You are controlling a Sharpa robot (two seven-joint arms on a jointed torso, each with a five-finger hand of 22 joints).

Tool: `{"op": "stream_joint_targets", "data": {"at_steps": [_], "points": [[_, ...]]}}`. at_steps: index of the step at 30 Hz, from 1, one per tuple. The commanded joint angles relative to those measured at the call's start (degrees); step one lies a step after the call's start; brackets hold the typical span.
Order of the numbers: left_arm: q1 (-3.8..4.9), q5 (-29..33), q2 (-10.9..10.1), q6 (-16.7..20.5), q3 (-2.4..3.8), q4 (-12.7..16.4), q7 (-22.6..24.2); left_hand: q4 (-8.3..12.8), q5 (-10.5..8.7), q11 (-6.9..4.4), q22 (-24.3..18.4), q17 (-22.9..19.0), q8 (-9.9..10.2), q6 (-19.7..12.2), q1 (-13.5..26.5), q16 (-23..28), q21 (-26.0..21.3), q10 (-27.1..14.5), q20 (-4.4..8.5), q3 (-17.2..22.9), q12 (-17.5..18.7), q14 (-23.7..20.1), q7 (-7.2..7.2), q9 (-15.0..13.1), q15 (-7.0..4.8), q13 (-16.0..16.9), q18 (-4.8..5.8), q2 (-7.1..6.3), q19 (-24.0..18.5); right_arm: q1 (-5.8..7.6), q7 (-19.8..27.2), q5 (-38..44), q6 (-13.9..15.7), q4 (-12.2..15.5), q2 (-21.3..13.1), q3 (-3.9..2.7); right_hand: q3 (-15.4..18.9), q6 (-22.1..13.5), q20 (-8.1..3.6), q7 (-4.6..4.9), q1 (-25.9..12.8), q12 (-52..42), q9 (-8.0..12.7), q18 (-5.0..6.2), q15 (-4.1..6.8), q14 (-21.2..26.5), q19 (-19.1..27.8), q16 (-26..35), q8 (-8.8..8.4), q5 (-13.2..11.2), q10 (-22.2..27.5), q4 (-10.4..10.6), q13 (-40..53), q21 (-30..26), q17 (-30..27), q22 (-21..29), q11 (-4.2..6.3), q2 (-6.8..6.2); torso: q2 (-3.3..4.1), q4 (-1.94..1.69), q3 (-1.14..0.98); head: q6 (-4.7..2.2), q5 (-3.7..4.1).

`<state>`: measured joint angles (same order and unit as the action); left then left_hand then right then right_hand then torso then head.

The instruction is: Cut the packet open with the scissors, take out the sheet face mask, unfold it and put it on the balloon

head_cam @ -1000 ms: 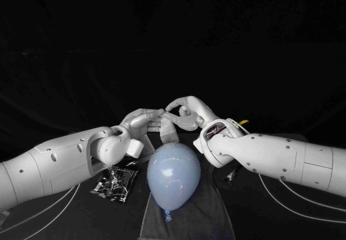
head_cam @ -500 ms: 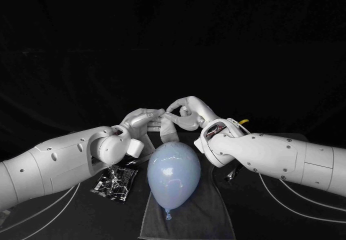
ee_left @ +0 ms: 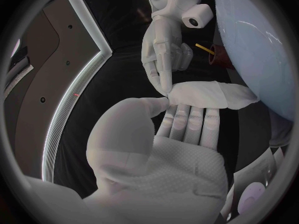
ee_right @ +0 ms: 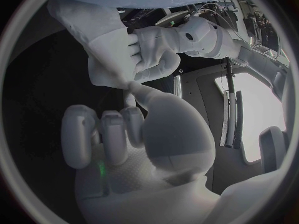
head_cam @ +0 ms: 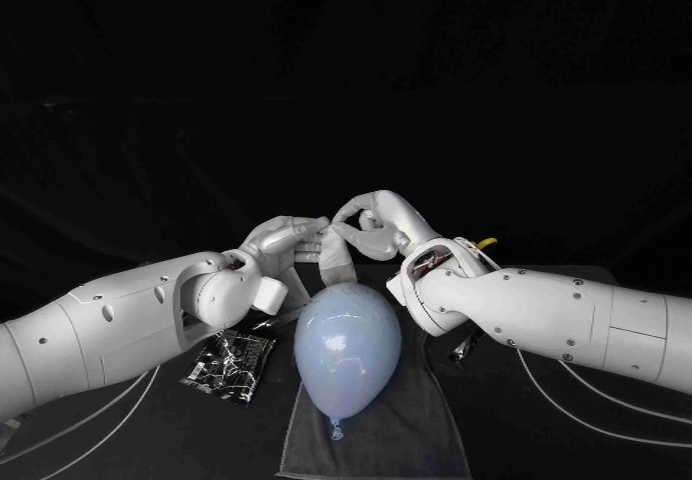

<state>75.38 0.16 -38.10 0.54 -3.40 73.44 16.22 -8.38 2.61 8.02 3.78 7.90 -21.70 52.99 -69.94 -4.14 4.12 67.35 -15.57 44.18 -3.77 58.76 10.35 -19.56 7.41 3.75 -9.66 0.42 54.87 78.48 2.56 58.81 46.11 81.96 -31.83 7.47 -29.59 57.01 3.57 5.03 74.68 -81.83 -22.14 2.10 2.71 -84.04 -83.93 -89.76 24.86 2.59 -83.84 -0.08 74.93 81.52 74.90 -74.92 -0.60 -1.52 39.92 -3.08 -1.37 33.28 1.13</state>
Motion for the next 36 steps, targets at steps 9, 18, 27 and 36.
{"op": "stream_joint_targets", "data": {"at_steps": [9, 18, 27, 36], "points": [[0.15, 0.08, 0.04, -0.25, 0.12, 0.03, 1.06, -0.11, 0.26, 0.04, 0.02, 0.08, -0.3, 0.02, -0.63, -0.02, 0.29, 0.09, 0.11, 0.48, 0.16, 0.06, 0.06, -0.09, -0.03, -0.03, -1.01, -0.07, 0.35, -0.12, 0.75, 2.47, 3.98, 0.82, -0.62, 0.01, -0.68, 0.4, -0.71, -0.56, 0.53, -1.67, -2.15, -0.55, 0.66, -5.96, -3.37, -0.24, 1.73, 0.19, -2.45, -0.91, 10.45, 1.18, 15.1, -13.04, 0.44, -0.64, 0.0, 0.04, -0.01, 0.18, -0.03], [0.16, 0.08, 0.01, -0.03, 0.12, -0.6, 1.19, -0.11, 0.26, 0.04, 0.02, 0.08, -0.3, 0.02, -0.63, -0.02, 0.29, 0.09, 0.11, 0.48, 0.16, 0.06, 0.06, -0.09, -0.03, -0.03, -1.01, -0.07, 0.35, -0.16, 1.97, 1.46, 5.96, 2.67, -2.67, 0.0, -0.86, 0.53, -0.78, -0.67, 0.34, -1.92, -2.39, -0.61, 0.74, -5.96, -3.47, -0.24, 2.15, 0.2, -2.62, -1.0, 10.64, 1.45, 15.1, -13.11, 0.53, -0.64, -0.06, 0.11, -0.02, 0.21, -0.2], [0.16, 0.08, -0.05, 0.2, 0.12, -1.6, 1.38, -0.14, 0.25, 0.05, 0.02, 0.08, -0.31, 0.01, -0.63, -0.02, 0.29, 0.09, 0.11, 0.53, 0.16, 0.05, 0.07, -0.1, -0.02, -0.04, -1.02, -0.08, 0.37, -0.17, 2.61, 0.39, 5.38, 4.34, -4.93, 0.0, -0.93, 0.55, -0.8, -0.69, 0.28, -1.98, -2.46, -0.62, 0.76, -5.96, -3.49, -0.24, 2.26, 0.19, -2.66, -1.0, 10.69, 1.5, 15.1, -13.13, 0.55, -0.6, -0.02, 0.09, -0.03, 0.11, -0.25], [0.16, 0.06, -0.01, 0.39, 0.13, -2.42, 1.51, -0.14, 0.25, 0.05, 0.02, 0.08, -0.31, 0.01, -0.63, -0.02, 0.29, 0.09, 0.11, 0.53, 0.16, 0.05, 0.07, -0.1, -0.02, -0.04, -1.02, -0.08, 0.37, -0.18, 2.99, -0.67, 3.61, 5.86, -6.75, 0.0, -1.03, 0.35, -0.84, -0.68, -0.03, -1.21, -2.57, -0.51, 0.78, -5.96, -3.3, -0.24, 2.39, 0.19, -2.23, -0.87, 10.16, 0.99, 15.1, -12.98, 0.55, -0.51, -0.08, 0.11, -0.02, -0.01, -0.43]]}}
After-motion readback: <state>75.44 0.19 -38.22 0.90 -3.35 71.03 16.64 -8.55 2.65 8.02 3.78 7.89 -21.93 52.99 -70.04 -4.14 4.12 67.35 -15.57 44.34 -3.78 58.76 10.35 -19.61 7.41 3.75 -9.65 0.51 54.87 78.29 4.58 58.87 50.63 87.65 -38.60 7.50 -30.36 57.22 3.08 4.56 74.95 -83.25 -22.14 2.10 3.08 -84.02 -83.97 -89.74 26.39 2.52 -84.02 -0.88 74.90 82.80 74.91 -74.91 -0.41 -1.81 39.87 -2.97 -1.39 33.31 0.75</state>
